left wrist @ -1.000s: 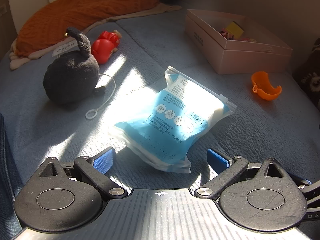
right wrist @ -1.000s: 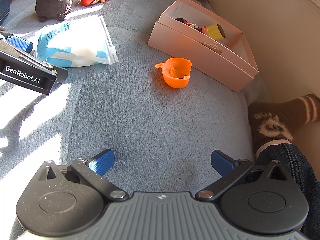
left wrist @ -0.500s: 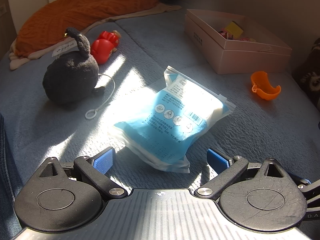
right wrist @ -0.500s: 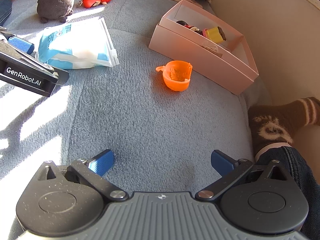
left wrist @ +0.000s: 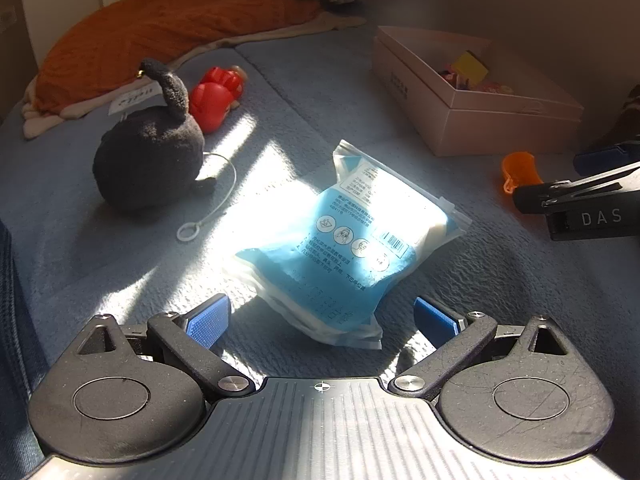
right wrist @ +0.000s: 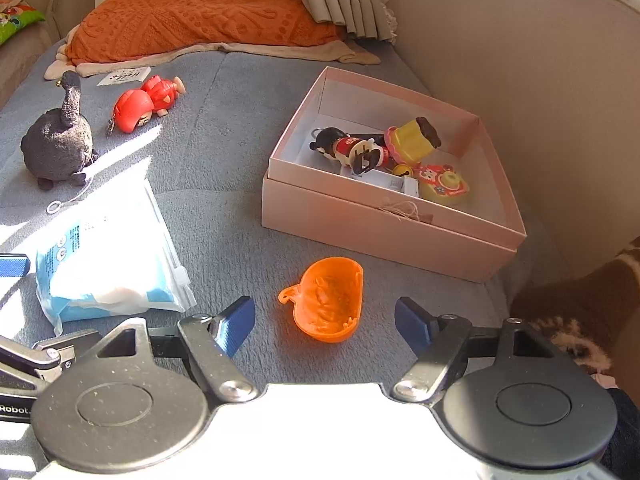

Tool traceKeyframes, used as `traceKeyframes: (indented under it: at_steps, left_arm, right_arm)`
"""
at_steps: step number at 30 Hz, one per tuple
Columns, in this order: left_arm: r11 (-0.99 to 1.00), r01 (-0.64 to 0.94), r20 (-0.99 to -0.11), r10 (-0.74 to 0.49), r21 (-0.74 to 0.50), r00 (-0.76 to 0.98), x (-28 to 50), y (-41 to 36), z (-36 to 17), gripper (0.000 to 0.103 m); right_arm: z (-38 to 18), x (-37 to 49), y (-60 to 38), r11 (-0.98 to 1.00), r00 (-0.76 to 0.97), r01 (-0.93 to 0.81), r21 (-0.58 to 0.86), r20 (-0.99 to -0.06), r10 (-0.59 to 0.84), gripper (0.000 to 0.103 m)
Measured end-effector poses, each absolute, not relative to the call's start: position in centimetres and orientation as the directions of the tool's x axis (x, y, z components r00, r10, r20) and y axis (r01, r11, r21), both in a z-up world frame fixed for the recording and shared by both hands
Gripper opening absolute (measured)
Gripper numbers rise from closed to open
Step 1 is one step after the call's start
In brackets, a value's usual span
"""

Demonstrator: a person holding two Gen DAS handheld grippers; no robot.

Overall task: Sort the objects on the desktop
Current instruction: 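Grasp the orange cup by its rim with the right tool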

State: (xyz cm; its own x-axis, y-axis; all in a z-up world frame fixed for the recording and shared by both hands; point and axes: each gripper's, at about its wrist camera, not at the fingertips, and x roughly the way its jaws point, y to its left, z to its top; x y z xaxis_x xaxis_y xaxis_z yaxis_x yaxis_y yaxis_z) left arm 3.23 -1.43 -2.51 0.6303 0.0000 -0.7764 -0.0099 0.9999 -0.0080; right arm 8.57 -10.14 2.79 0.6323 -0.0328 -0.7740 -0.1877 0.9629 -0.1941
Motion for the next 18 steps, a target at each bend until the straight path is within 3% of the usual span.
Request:
traceKeyframes:
  at_steps: [5, 7, 18]
  left_arm:
    - [1.000, -0.014, -0.772, -0.007, -0.021, 0.636, 3.3, -1.3, -2.2, 0.101]
    - [1.000, -0.012, -0.771, -0.008, -0.021, 0.637, 3.2, -1.3, -2.1, 0.101]
    - [1.000, -0.006, -0.769, -0.014, -0.023, 0.639, 3.3, -1.4, -2.0, 0.101]
  right_arm:
    - [1.5, 10.4, -9.4, 0.951, 0.579, -0.224, -0.213, -0.814, -0.046, 0.026]
    - [1.9, 10.4, -9.5, 0.954, 0.560, -0.229, -0.193, -0.828, -0.033, 0.018]
    - [4.1, 5.2, -10.8, 0.924, 0.560, -0.315, -0.219, -0.828, -0.006, 0.018]
